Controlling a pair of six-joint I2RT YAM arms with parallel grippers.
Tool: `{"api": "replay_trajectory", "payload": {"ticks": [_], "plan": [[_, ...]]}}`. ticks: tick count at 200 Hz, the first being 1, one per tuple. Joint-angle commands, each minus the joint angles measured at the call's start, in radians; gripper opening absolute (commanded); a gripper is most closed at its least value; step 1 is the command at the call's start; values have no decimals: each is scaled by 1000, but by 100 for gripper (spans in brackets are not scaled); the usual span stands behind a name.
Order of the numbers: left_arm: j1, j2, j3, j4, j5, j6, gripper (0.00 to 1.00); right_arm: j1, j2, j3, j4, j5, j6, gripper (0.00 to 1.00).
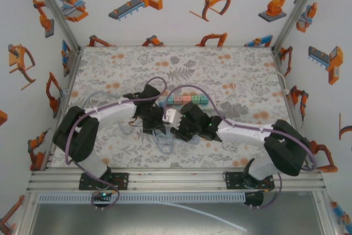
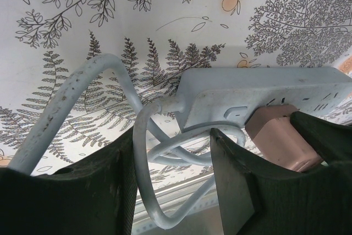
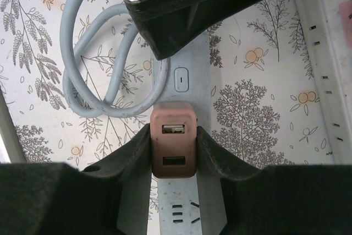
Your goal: Pull the plug off the socket
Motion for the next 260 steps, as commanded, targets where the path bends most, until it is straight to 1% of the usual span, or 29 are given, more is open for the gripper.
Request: {"api": "replay_trajectory", "payload": {"ticks": [1, 17, 38, 50, 80, 101, 142, 153, 170, 179, 186, 199, 209, 217, 243, 260], "plan": [[-9, 94, -53, -34, -212, 3, 50, -9, -83, 21, 170, -43, 39, 0], [-9, 97, -53, -34, -217, 2, 50, -10, -86, 19, 173, -43, 24, 0], [-9, 104, -53, -36, -225, 2, 50, 8, -69, 54, 82, -22, -44, 0], [-9, 108, -53, -43, -237, -1, 51, 14, -73, 65, 60, -14, -64, 0], [-7, 116, -58, -54, -265, -14, 51, 10, -105, 45, 129, -19, -30, 0], [-4, 123, -61, -50, -266, -26, 51, 11, -103, 41, 137, -42, -13, 0], [5, 127, -64, -50, -272, -41, 51, 10, -126, 21, 123, 1, -60, 0], [7, 127, -66, -50, -276, -42, 51, 5, -139, 8, 148, 9, -42, 0], [10, 128, -67, -50, -277, -42, 51, -21, -153, -23, 206, -24, 22, 0], [11, 128, -67, -51, -278, -42, 51, -24, -157, -39, 227, -23, 29, 0], [11, 130, -68, -52, -279, -42, 51, -24, -153, -40, 214, -23, 12, 0], [11, 134, -67, -49, -279, -41, 51, -5, -127, -6, 123, -6, -50, 0], [10, 140, -64, -50, -274, -38, 51, 17, -102, 23, 64, 23, -96, 0], [10, 146, -61, -50, -269, -33, 51, 25, -86, 34, 52, 29, -106, 0], [4, 154, -55, -41, -242, -3, 51, 26, -74, 19, 131, 20, -66, 0], [-4, 145, -56, -10, -197, 36, 52, 26, -48, 23, 153, 12, -48, 0]]}}
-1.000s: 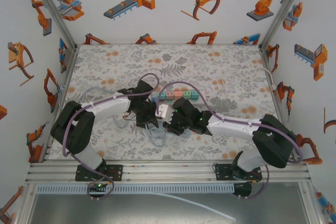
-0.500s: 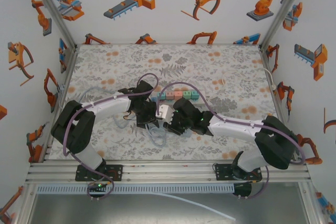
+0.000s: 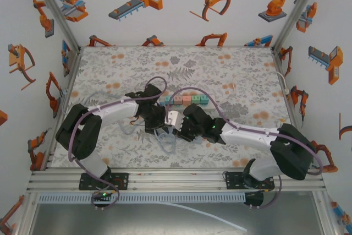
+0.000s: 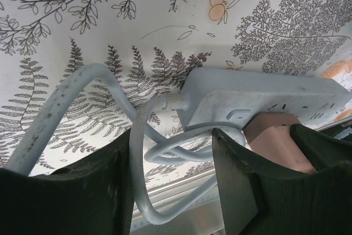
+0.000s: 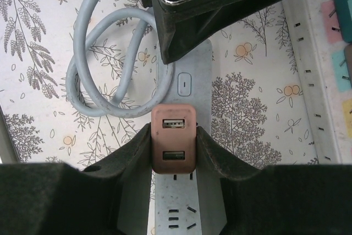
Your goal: Pull the plug off the socket
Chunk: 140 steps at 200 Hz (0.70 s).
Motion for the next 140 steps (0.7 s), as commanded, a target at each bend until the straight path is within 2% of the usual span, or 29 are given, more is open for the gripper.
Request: {"api": "replay_trajectory", "payload": {"ticks": [1, 27, 47, 70, 107, 124, 140], "plan": [[-5, 103, -77, -22, -221, 89, 52, 14, 13, 63, 151, -30, 11, 0], [-16, 36, -120, 69, -134, 121, 62, 15, 76, 34, 267, -49, 49, 0], [-14, -2, -134, 28, -178, 127, 72, 21, 126, 49, 318, -46, 49, 0], [-8, -27, -140, -66, -268, 131, 70, 33, 181, 107, 342, -67, 49, 0], [27, -102, -186, -142, -317, 99, 63, 45, 258, 191, 430, -113, 82, 0], [57, -161, -228, -142, -311, 86, 62, 44, 281, 208, 472, -119, 98, 0], [91, -213, -270, -95, -256, 90, 63, 46, 303, 227, 465, -125, 91, 0]]}}
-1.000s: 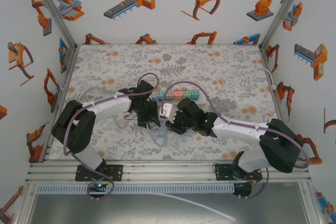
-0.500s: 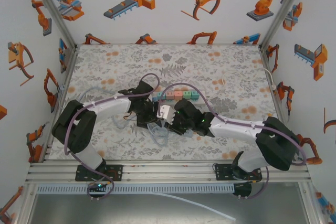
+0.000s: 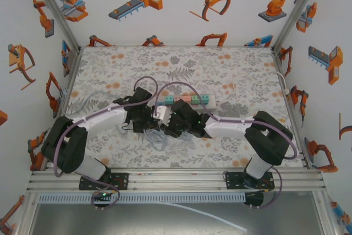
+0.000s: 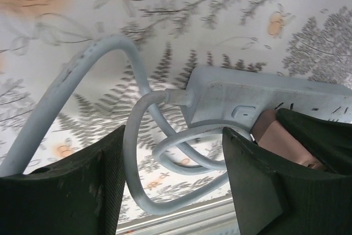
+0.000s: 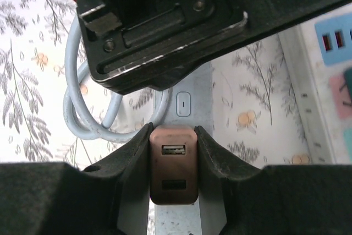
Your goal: Pull the plug off the socket
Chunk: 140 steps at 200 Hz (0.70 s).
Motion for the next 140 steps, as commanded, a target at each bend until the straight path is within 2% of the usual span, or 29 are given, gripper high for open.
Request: {"api": "replay_trajectory", "payload": {"ticks": [1, 32, 46, 99, 140], "plan": [[36, -13, -114, -137, -76, 26, 63, 30, 43, 83, 281, -62, 18, 0], [48, -27, -130, 6, 146, 90, 70, 39, 54, 108, 228, -60, -22, 0], [46, -19, -132, 61, 196, 85, 72, 41, 53, 111, 223, -60, -25, 0], [49, 144, -92, -62, 69, 60, 60, 47, 44, 127, 220, -56, -24, 0], [56, 124, -135, -14, 80, 37, 58, 46, 38, 121, 223, -77, 14, 0]]}}
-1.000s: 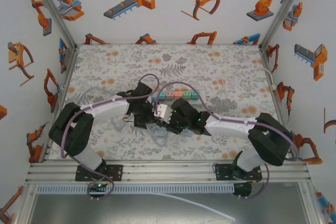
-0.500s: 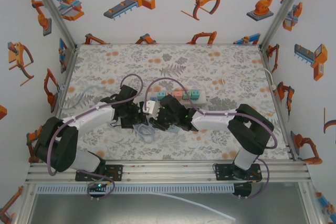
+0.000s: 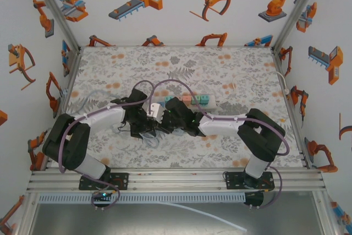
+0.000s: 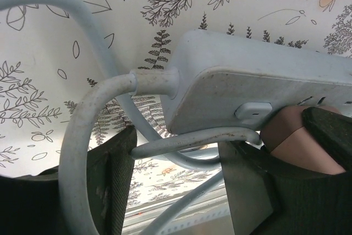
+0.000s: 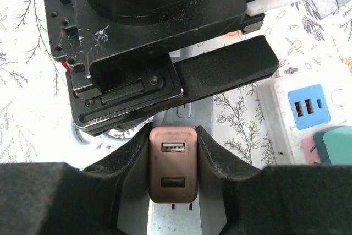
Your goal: Pull the plug off the socket
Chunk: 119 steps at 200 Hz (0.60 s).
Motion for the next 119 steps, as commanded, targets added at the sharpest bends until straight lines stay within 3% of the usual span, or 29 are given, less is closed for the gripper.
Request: {"api": "replay_trajectory", "payload": {"ticks": [1, 29, 44, 80, 119], "plan": [[-5, 70, -101, 10, -46, -12, 58, 25, -22, 50, 131, -84, 39, 0], [-5, -84, -150, 69, 65, 39, 70, 22, 3, 26, 113, -43, 35, 0], [-5, -212, -180, 47, 71, 65, 76, 21, 19, -20, 138, -13, -1, 0], [0, -434, -234, 38, 65, 4, 77, 21, 18, -40, 146, -11, 16, 0], [18, -451, -183, 12, 7, -51, 70, 20, 39, -34, 174, -54, 52, 0]]}}
